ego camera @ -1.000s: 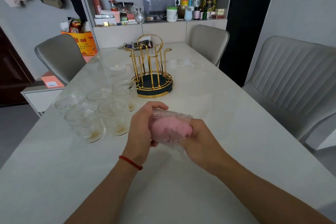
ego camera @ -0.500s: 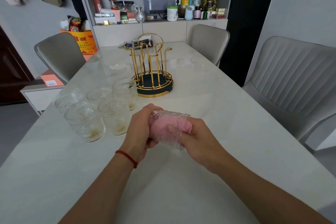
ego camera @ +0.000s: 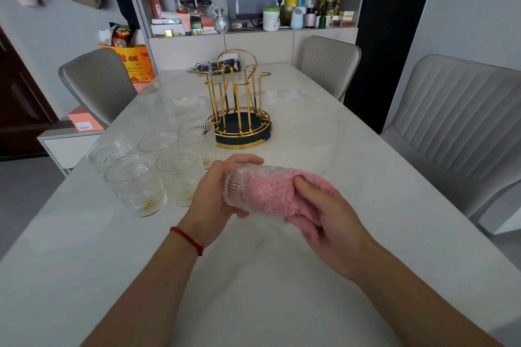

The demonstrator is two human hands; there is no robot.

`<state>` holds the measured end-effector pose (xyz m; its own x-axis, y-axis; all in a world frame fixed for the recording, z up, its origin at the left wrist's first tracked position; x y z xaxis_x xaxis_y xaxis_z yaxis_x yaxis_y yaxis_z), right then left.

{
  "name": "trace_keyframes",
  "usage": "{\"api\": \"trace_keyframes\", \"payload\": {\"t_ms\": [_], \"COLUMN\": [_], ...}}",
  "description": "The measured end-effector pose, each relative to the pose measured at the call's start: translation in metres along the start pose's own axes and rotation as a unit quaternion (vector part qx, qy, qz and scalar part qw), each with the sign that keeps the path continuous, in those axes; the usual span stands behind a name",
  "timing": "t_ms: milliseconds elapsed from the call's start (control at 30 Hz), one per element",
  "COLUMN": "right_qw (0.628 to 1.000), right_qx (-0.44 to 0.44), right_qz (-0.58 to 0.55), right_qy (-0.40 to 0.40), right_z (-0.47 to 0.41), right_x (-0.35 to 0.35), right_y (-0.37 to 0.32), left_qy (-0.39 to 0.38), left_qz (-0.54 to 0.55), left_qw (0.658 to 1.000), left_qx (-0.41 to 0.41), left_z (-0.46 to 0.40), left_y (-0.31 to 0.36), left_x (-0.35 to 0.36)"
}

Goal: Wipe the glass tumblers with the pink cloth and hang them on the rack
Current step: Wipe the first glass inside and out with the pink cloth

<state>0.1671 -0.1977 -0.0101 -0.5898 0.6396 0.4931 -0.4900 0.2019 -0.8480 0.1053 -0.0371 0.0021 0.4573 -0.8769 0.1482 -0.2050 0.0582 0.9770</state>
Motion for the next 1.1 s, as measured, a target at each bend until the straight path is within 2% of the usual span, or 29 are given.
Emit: {"api": "trace_keyframes", "payload": {"t_ms": [67,100,167,233,300,333,400,467,500,567,600,633,667,733,767,800,867,933,967,1033,1100], "right_qw": [0.998,0.997,0.996,0.993,0.989,0.989,0.991,0.995,0.997,0.998,0.998,0.998,0.998,0.995,0.992,0.989,0.990,0.994,0.996,0.998,0.998], "right_qx": [-0.005,-0.002,0.019,0.059,0.077,0.076,0.055,0.032,0.022,0.009,0.007,0.010,0.016,0.044,0.059,0.068,0.058,0.038,0.030,0.012,0.009], "right_qz": [0.058,0.058,0.011,-0.085,-0.121,-0.121,-0.118,-0.083,-0.059,-0.027,-0.021,-0.023,-0.031,-0.082,-0.109,-0.127,-0.129,-0.102,-0.081,-0.052,-0.047], "right_qy": [0.026,0.045,0.081,0.057,0.033,0.027,0.023,0.039,0.044,0.050,0.051,0.049,0.049,0.033,0.028,0.028,0.019,0.005,0.012,0.034,0.045], "right_z": [0.000,0.000,-0.001,-0.002,-0.003,-0.004,-0.007,-0.007,-0.007,-0.005,-0.005,-0.005,-0.005,-0.008,-0.009,-0.010,-0.011,-0.015,-0.016,-0.016,-0.017], "right_x": [0.001,0.001,-0.004,-0.002,0.002,0.001,-0.002,-0.006,-0.007,-0.007,-0.007,-0.006,-0.006,-0.004,-0.003,-0.004,-0.003,-0.004,-0.006,-0.010,-0.012], "right_y": [0.002,0.005,0.011,0.015,0.014,0.013,0.010,0.006,0.003,0.000,0.000,0.000,0.001,0.003,0.004,0.004,0.000,-0.001,-0.001,-0.001,-0.002], "left_qy": [0.055,0.095,0.127,0.082,0.044,0.033,0.013,0.002,0.003,0.027,0.050,0.074,0.081,0.026,-0.017,-0.055,-0.111,-0.105,-0.080,-0.036,-0.015], "left_qz": [-0.061,-0.134,-0.241,-0.278,-0.301,-0.295,-0.238,-0.092,-0.038,-0.045,-0.087,-0.125,-0.145,-0.171,-0.175,-0.156,-0.061,0.018,0.023,-0.056,-0.119], "left_qw": [0.996,0.986,0.946,0.900,0.873,0.878,0.925,0.988,0.999,0.993,0.989,0.987,0.986,0.966,0.958,0.960,0.983,0.994,0.996,0.994,0.991], "left_qx": [-0.026,0.013,0.174,0.325,0.383,0.375,0.295,0.122,0.027,-0.103,-0.111,-0.067,0.019,0.190,0.228,0.224,0.130,0.020,-0.032,-0.091,-0.050], "left_z": [0.000,0.002,0.009,0.016,0.017,0.015,0.009,0.004,0.005,0.009,0.011,0.010,0.009,0.011,0.012,0.009,0.002,-0.001,-0.001,0.003,0.001], "left_y": [-0.006,-0.003,0.015,0.027,0.028,0.026,0.018,0.004,-0.005,-0.015,-0.015,-0.012,-0.003,0.015,0.016,0.013,0.003,-0.009,-0.014,-0.024,-0.022], "left_x": [-0.002,-0.004,0.004,0.014,0.013,0.011,0.006,0.006,0.009,0.017,0.017,0.015,0.015,0.018,0.017,0.016,0.011,0.008,0.009,0.010,0.011]}}
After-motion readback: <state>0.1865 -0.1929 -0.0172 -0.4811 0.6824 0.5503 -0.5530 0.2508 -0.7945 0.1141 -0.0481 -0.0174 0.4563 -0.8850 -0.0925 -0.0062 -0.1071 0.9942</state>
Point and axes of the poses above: each hand's wrist, its own z-axis away from the middle knuckle, its own x-axis out of the palm, y = z × x, the point moved 7 cm from there along -z, towards the middle knuckle, and after that the axes turned 7 degrees about x, right-handed, at the moved point
